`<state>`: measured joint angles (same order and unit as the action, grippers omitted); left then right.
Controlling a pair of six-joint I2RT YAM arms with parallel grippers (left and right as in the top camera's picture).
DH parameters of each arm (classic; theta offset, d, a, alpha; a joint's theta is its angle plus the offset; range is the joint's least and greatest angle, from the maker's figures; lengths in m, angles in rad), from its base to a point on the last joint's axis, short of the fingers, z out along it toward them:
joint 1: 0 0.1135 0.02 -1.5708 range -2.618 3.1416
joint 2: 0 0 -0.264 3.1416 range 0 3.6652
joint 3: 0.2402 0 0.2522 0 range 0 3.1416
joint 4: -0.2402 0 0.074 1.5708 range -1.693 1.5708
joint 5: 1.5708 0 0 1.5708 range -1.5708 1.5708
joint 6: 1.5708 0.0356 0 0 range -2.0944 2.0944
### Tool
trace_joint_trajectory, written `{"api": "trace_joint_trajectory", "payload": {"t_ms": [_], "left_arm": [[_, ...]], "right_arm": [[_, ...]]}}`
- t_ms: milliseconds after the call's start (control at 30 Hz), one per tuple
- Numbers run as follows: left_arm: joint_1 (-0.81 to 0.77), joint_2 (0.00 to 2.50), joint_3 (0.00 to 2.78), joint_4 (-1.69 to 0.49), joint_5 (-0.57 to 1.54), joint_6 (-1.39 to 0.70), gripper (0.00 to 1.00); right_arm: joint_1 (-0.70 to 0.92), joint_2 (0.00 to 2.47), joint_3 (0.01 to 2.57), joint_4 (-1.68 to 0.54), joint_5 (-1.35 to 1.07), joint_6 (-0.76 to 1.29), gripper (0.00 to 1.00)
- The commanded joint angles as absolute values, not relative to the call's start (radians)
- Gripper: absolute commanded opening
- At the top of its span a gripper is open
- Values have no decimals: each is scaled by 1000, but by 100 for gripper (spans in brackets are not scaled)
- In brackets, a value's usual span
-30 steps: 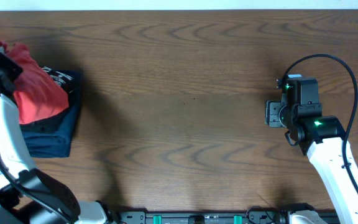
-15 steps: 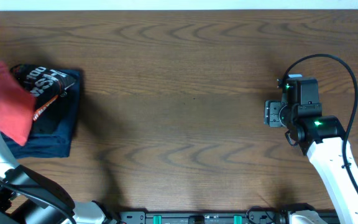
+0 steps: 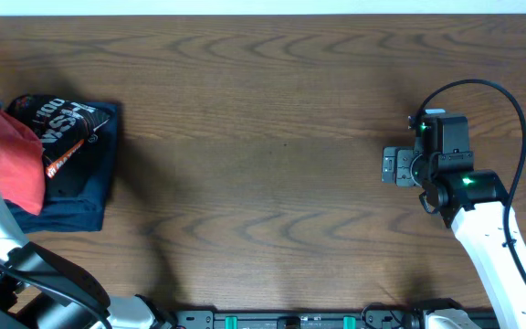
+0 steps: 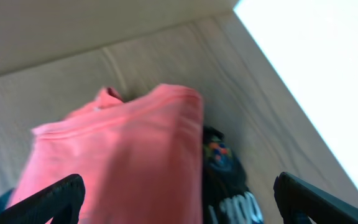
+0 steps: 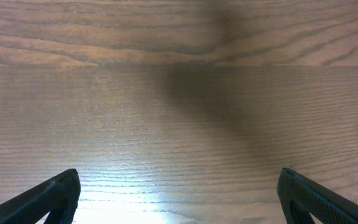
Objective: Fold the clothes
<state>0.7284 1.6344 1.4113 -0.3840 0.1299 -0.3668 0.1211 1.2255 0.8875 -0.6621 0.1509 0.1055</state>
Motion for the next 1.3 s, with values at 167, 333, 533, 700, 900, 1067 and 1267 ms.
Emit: {"api": "trace_joint_trajectory", "payload": {"t_ms": [167,333,533,700,900,1067,1267], "left_arm": [[513,1610,1418,-358,270,-249,98],[241,1611,1418,-430,163,-160,98],[-60,1604,1418,-619,3,-67,98],[-181,1510,1418,-834,7,-110,98],[-192,1258,1400,-1015,10,-109,98],[-192,908,1237,-981,10,-98,98],[-192,517,1032,-869,-20,-98,98]], "right_arm": [[115,1216,902,-562,31,112,99],[115,1216,902,-416,-39,112,99],[115,1230,902,-203,-38,112,99],[113,1172,903,-236,-12,141,99],[110,991,903,-466,123,218,99],[110,795,862,-608,157,259,99],[113,525,725,-593,186,292,99]]}}
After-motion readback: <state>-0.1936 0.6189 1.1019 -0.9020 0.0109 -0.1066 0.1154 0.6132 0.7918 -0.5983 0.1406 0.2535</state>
